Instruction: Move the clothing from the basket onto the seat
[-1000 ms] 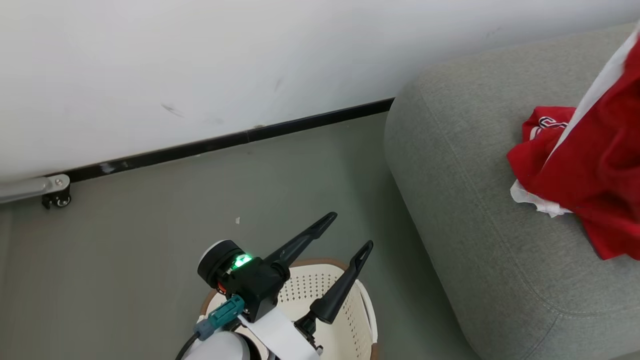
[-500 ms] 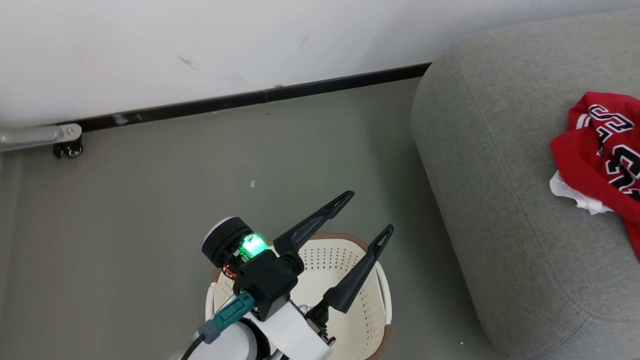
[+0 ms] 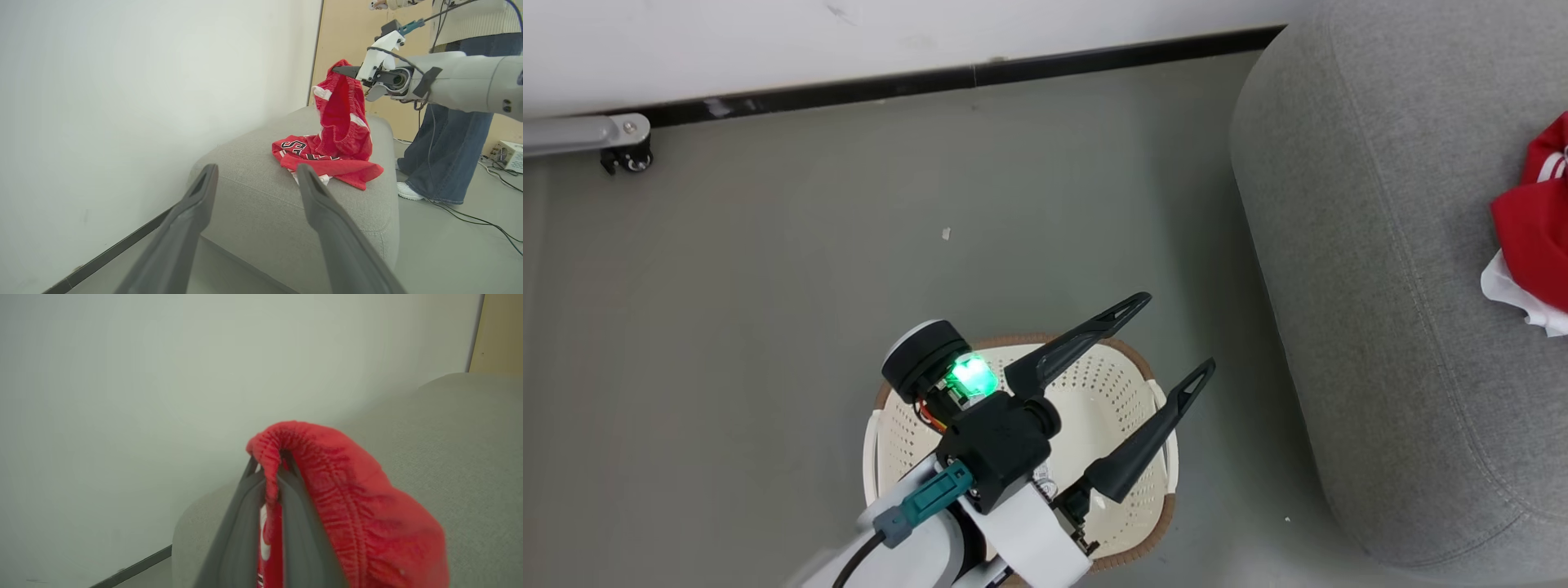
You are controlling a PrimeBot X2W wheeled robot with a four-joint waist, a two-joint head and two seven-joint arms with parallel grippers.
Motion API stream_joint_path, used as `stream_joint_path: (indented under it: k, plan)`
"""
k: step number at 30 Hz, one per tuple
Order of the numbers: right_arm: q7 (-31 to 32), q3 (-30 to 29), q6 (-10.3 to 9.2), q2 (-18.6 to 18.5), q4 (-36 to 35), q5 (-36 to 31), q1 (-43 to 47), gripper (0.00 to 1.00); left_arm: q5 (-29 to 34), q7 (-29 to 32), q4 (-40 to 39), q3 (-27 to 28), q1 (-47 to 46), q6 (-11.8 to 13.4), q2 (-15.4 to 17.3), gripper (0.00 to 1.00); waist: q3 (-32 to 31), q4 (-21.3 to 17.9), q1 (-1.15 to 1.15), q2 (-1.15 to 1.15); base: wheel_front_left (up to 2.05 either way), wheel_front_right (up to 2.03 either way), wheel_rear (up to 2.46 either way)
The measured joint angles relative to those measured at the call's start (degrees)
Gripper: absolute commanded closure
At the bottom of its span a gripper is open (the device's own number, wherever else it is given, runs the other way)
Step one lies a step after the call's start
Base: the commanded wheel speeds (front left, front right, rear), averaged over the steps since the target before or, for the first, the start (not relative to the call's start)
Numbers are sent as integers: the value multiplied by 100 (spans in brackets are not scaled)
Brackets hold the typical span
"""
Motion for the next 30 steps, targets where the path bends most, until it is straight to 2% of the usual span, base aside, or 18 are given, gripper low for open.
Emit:
stream_joint_path:
  k: [9, 16, 17, 19, 20, 21, 25, 30]
  plan:
    - [-168, -107, 0, 270, 399, 20, 459, 100, 93, 43, 7, -114, -344, -113, -32, 0, 462, -48, 0, 0, 0, 0, 0]
    - [-174, -315, 0, 421, 736, -15, 476, 100, 101, 93, 60, -243, -445, -177, -32, 0, 726, -140, 0, 0, 0, 0, 0]
    - [-174, -328, 0, 444, 753, -14, 466, 91, 102, 93, 70, -254, -449, -179, -33, 0, 759, -154, 0, 0, 0, 0, 0]
    - [-175, -321, 0, 493, 764, -14, 441, 58, 109, 93, 92, -265, -483, -194, -32, 0, 822, -181, 0, 0, 0, 0, 0]
    - [-175, -321, 0, 522, 769, -13, 433, 37, 109, 93, 107, -266, -516, -194, -29, 0, 850, -196, 0, 0, 0, 0, 0]
    - [-175, -326, 0, 561, 792, 15, 408, 0, 110, 92, 119, -266, -552, -194, -23, 0, 876, -211, 0, 0, 0, 0, 0]
    - [-175, -207, 1, 716, 777, 114, 315, 0, 192, 91, 171, -264, -599, -201, 2, 0, 958, -288, 0, 0, 0, 0, 0]
    - [-174, -47, 0, 727, 647, 198, 324, 0, 201, 67, 298, -252, -659, -243, 42, 0, 1000, -415, 0, 0, 0, 0, 0]
